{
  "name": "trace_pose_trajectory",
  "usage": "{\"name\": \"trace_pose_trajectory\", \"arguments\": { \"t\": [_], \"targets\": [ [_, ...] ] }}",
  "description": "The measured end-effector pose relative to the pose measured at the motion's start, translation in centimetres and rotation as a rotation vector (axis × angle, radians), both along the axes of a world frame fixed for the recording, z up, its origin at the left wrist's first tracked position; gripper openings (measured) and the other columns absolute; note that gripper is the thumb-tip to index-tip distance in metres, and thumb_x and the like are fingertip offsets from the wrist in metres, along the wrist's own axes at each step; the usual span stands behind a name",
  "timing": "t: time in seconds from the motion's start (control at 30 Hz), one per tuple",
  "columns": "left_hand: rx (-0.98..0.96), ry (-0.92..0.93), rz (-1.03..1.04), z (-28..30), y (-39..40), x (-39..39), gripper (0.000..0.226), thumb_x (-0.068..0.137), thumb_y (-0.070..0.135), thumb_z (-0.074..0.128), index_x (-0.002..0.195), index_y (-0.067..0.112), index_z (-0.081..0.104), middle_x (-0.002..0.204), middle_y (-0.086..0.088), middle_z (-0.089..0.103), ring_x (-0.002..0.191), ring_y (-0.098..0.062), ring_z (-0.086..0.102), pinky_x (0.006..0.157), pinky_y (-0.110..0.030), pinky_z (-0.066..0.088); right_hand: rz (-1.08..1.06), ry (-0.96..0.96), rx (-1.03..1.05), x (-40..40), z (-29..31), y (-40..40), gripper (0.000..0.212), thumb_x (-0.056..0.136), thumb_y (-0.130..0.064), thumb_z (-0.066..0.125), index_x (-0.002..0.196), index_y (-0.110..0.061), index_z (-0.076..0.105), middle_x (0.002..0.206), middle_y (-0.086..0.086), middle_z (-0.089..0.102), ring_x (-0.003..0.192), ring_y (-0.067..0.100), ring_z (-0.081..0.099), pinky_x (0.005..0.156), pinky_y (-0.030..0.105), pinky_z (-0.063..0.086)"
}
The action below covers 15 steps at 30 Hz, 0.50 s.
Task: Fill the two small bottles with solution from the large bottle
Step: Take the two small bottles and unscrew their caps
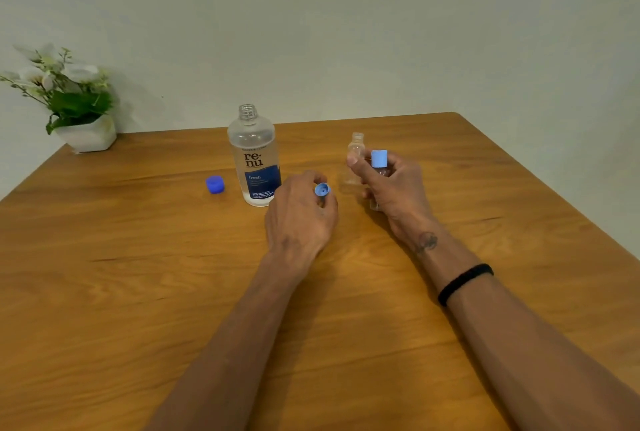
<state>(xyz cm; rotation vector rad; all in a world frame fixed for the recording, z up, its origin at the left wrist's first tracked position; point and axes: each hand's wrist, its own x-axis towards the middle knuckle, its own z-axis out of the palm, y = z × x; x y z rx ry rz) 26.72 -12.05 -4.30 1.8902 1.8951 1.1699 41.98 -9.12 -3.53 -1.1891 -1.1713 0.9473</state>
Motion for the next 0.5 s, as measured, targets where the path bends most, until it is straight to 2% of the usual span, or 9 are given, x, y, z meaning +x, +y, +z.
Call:
{"name": "trace_pose_trajectory", "arguments": {
  "t": [0.07, 0.13, 0.27, 0.4, 0.5],
  "targets": [
    [-0.011, 0.018, 0.0, -0.09, -0.04, 0.05, 0.035, 0.097, 0.035, 0.071, 0.13, 0.026, 0.068, 0.104, 0.001, 0.073, 0.098, -0.016, 0.068, 0.075, -0.025, 0.047, 0.043, -0.073, 0.015, -0.05, -0.08, 0.03, 0.019, 0.092, -0.034, 0.083, 0.104, -0.022, 0.075, 0.074, 0.002, 0.064, 0.055, 0.008, 0.056, 0.053, 0.023, 0.051],
    [-0.015, 0.027, -0.007, -0.16, 0.0, 0.1, 0.039, 0.097, 0.035, 0.071, 0.135, 0.026, 0.066, 0.107, -0.001, 0.074, 0.101, -0.017, 0.069, 0.078, -0.027, 0.05, 0.084, -0.112, 0.022, -0.17, -0.09, 0.07, 0.024, 0.093, -0.032, 0.083, 0.11, -0.017, 0.075, 0.073, 0.001, 0.065, 0.056, 0.011, 0.06, 0.057, 0.026, 0.056],
    [-0.004, 0.01, -0.023, 0.03, -0.06, 0.16, 0.05, 0.093, 0.035, 0.07, 0.141, 0.031, 0.058, 0.107, -0.003, 0.072, 0.101, -0.022, 0.068, 0.084, -0.039, 0.06, 0.122, -0.133, 0.032, -0.09, -0.18, 0.19, 0.03, 0.093, -0.027, 0.083, 0.117, -0.012, 0.073, 0.082, 0.005, 0.072, 0.062, 0.015, 0.069, 0.066, 0.033, 0.065],
    [0.028, -0.023, -0.023, 0.39, -0.31, 0.32, 0.048, 0.09, 0.031, 0.068, 0.137, 0.033, 0.058, 0.103, -0.002, 0.072, 0.098, -0.021, 0.067, 0.074, -0.032, 0.052, 0.087, -0.25, 0.061, -0.01, -0.26, 0.23, 0.027, 0.092, -0.028, 0.083, 0.113, -0.015, 0.072, 0.087, 0.006, 0.078, 0.064, 0.015, 0.074, 0.068, 0.032, 0.066],
    [0.062, -0.045, -0.009, 0.77, -0.56, 0.55, 0.04, 0.092, 0.026, 0.066, 0.132, 0.032, 0.06, 0.086, 0.006, 0.062, 0.086, -0.017, 0.063, 0.069, -0.029, 0.048, 0.039, -0.296, 0.072, 0.07, -0.41, 0.34, 0.02, 0.093, -0.029, 0.083, 0.106, -0.023, 0.07, 0.087, 0.007, 0.078, 0.064, 0.014, 0.071, 0.065, 0.03, 0.064]
  ]
}}
